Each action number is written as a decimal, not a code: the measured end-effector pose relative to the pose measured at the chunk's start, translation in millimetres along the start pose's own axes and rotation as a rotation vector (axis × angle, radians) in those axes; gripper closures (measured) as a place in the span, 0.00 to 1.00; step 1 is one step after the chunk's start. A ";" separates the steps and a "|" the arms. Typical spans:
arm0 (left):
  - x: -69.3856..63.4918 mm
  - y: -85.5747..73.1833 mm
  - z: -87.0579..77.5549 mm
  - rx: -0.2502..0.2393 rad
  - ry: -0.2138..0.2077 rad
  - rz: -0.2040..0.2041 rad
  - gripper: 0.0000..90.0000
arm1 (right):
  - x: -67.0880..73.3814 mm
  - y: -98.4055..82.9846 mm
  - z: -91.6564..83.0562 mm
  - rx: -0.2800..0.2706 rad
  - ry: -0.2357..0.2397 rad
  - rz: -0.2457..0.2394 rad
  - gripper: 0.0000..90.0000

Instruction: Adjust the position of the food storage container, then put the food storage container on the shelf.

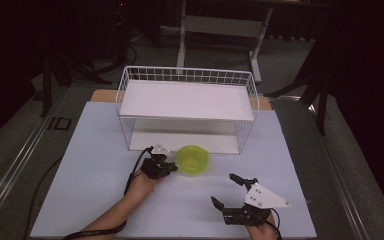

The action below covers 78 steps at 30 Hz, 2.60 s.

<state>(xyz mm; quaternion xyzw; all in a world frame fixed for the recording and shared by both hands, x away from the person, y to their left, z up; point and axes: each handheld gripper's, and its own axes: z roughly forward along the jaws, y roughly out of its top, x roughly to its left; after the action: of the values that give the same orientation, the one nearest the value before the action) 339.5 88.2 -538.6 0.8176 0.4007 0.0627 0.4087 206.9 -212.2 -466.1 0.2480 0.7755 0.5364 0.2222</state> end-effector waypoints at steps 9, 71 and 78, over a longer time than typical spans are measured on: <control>3.3 -11.2 -28.4 -0.029 -0.015 -0.028 0.88 | 0.5 0.2 0.5 0.013 -0.010 -0.008 0.14; 0.3 26.7 -42.3 -0.109 -0.098 -0.078 0.26 | -61.9 19.8 98.7 0.161 -0.081 0.264 0.27; 7.4 21.1 -33.0 -0.098 -0.107 -0.148 0.45 | -65.6 6.6 107.1 0.206 -0.086 0.288 0.35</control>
<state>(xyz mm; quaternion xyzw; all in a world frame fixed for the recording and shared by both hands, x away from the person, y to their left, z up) 343.0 106.5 -503.4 0.7670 0.4342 0.0079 0.4724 324.3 -173.8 -489.6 0.4007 0.7727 0.4691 0.1496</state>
